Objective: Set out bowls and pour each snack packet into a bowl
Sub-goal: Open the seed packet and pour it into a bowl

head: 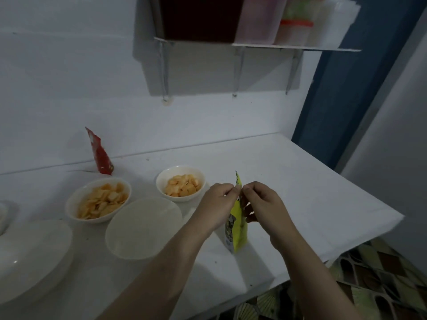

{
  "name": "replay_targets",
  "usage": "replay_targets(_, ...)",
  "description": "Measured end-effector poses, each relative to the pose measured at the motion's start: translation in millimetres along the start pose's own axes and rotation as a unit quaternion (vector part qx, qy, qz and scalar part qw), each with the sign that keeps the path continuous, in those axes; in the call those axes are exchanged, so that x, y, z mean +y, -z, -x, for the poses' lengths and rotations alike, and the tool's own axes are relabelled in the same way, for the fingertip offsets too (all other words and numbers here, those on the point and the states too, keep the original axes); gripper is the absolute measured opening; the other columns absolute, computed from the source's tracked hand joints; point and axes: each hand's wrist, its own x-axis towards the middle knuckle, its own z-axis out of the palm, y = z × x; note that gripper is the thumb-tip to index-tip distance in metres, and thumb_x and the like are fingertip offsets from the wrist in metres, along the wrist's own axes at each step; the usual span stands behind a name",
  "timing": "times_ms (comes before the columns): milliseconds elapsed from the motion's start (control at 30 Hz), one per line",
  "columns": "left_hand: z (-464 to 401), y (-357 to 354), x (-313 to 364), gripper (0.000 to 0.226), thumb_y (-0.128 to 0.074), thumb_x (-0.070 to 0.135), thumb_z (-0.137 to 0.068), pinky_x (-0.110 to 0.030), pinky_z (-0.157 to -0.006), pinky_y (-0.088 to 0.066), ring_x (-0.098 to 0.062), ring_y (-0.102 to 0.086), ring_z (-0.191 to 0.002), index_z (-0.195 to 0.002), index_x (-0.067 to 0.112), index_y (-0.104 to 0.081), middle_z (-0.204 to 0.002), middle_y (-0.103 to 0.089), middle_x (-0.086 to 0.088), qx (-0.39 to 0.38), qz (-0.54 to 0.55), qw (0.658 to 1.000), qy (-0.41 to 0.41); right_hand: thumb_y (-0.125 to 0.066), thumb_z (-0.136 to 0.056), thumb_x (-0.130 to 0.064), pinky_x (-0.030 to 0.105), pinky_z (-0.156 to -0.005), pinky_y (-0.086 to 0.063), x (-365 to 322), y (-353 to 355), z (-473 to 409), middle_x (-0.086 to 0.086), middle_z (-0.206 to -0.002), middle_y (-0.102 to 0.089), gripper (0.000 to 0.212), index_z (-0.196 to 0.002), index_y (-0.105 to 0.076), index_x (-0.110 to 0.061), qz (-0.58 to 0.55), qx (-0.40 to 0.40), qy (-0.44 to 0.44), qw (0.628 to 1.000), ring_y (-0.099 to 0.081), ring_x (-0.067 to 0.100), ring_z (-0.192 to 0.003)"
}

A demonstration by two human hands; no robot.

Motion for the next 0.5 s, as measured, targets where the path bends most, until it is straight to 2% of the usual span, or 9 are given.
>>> replay_targets(67,1,-10,-5,0.036,-0.044,0.039,-0.101,-0.032,-0.074,-0.044,-0.013,-0.057,-0.076,-0.079,0.015,-0.060,-0.079,-0.060,0.002,-0.025,0.057,0.997,0.048,-0.051,-0.099,-0.021,0.028,-0.055,-0.047,6,5,-3,0.004,-0.071,-0.060,0.024,-0.085,-0.063,-0.005,-0.017,-0.018,-0.025,0.999,-0.053,0.018,-0.059)
replay_targets(133,1,-13,-8,0.029,-0.042,0.046,-0.100,-0.030,-0.082,-0.049,-0.008,-0.064,-0.088,-0.088,0.034,-0.065,-0.091,-0.068,0.010,-0.039,0.105,0.990,0.087,-0.051,-0.099,-0.022,0.029,-0.056,-0.049,9,9,-6,0.004,-0.072,-0.061,0.025,-0.087,-0.062,-0.003,-0.022,-0.023,-0.038,0.999,-0.053,0.017,-0.057)
replay_targets(233,-7,-9,-9,0.031,-0.043,0.050,-0.098,-0.033,-0.082,-0.047,-0.014,-0.062,-0.087,-0.082,0.029,-0.060,-0.088,-0.066,0.006,-0.047,0.085,0.992,0.077,-0.052,-0.099,-0.024,0.029,-0.056,-0.049,8,12,-12,0.003,-0.069,-0.061,0.026,-0.091,-0.062,-0.002,-0.021,-0.034,-0.048,0.998,-0.053,0.018,-0.058)
replay_targets(300,-12,-4,-8,0.029,-0.047,0.043,-0.098,-0.032,-0.077,-0.045,-0.016,-0.060,-0.083,-0.082,0.021,-0.056,-0.086,-0.063,0.002,-0.053,0.076,0.993,0.069,-0.052,-0.100,-0.025,0.030,-0.054,-0.047,6,12,-16,0.003,-0.067,-0.059,0.028,-0.091,-0.061,0.000,-0.019,-0.049,-0.054,0.997,-0.052,0.019,-0.059)
replay_targets(400,-17,0,-8,0.023,-0.046,0.032,-0.100,-0.027,-0.074,-0.044,-0.013,-0.058,-0.078,-0.083,0.019,-0.054,-0.081,-0.061,0.005,-0.085,0.096,0.990,0.065,-0.052,-0.100,-0.031,0.031,-0.056,-0.047,1,11,-22,0.000,-0.060,-0.056,0.033,-0.084,-0.060,-0.004,-0.005,-0.059,-0.055,0.997,-0.052,0.019,-0.058)
replay_targets(500,-18,1,-10,0.024,-0.043,0.032,-0.103,-0.025,-0.076,-0.047,-0.007,-0.061,-0.075,-0.088,0.019,-0.056,-0.080,-0.063,0.008,-0.131,0.131,0.981,0.065,-0.053,-0.099,-0.037,0.034,-0.062,-0.049,0,12,-25,-0.003,-0.056,-0.055,0.035,-0.080,-0.058,-0.009,0.002,-0.064,-0.062,0.996,-0.053,0.018,-0.057)
